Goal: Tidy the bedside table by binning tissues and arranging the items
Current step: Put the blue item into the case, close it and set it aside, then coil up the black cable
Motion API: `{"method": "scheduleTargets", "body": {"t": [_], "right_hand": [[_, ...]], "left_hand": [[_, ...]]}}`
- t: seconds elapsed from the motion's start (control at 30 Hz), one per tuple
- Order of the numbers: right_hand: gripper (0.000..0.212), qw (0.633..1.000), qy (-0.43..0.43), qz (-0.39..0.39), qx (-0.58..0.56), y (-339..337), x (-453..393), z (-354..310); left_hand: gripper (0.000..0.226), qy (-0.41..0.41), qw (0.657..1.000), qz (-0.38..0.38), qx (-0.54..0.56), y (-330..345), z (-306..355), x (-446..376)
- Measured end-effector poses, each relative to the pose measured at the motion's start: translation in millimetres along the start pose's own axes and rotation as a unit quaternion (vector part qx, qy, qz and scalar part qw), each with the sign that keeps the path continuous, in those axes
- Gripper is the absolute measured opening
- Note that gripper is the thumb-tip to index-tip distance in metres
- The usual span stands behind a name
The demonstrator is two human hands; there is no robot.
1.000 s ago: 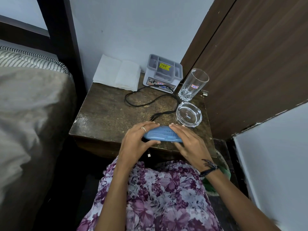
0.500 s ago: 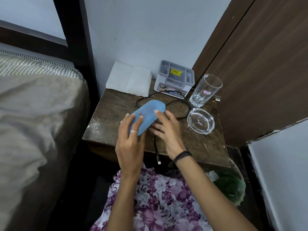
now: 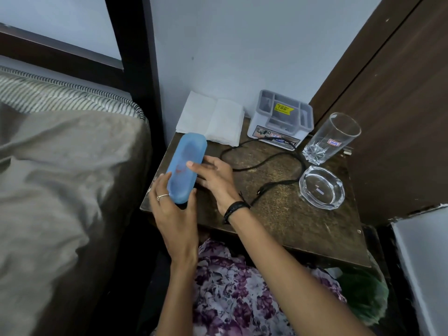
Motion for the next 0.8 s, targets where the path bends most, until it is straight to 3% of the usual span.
{"method": "scheduleTargets", "body": {"t": [0.1, 0.2, 0.33, 0.43, 0.57, 0.7, 0.8], "right_hand": [[0.012, 0.998, -0.024, 0.005, 0.052, -1.3, -4.1, 1.1], [0.027, 0.992, -0.034, 0.030, 0.121, -12.5, -5.1, -1.3], [0.021, 0.970, -0.073, 0.014, 0.233, -47.8, 8.6, -16.0], [0.022, 0.959, -0.100, 0.040, 0.262, -86.9, 27.4, -30.0], [0.020, 0.959, -0.112, 0.094, 0.242, -131.6, 53.9, -37.9], [0.020, 0.952, -0.117, 0.120, 0.256, -153.3, 73.7, -31.1], [0.021, 0.936, -0.144, 0.118, 0.298, -149.6, 87.0, -29.7]], "left_hand": [[0.052, 0.001, 1.000, -0.010, -0.021, 1.4, -1.8, -3.0], [0.054, -0.007, 0.998, -0.001, -0.056, 2.0, 0.5, -2.2], [0.040, 0.072, 0.983, 0.065, -0.156, -1.9, 26.9, 9.1], [0.026, 0.114, 0.971, -0.034, -0.207, 17.4, 47.4, 25.8], [0.051, 0.078, 0.908, -0.246, -0.331, 51.7, 39.3, 63.6], [0.031, 0.072, 0.899, -0.285, -0.324, 55.5, 38.2, 75.7], [0.017, 0.041, 0.921, -0.283, -0.264, 48.3, 43.9, 74.5]]}}
Point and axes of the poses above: each hand's wrist, its own x-axis away from the middle knuckle, its own y-axis out of the palm, z = x × y, the point moved 5 cm from there along -x, towards the middle knuckle, and after that the axes turned 2 degrees about y, right-handed, at the moved point
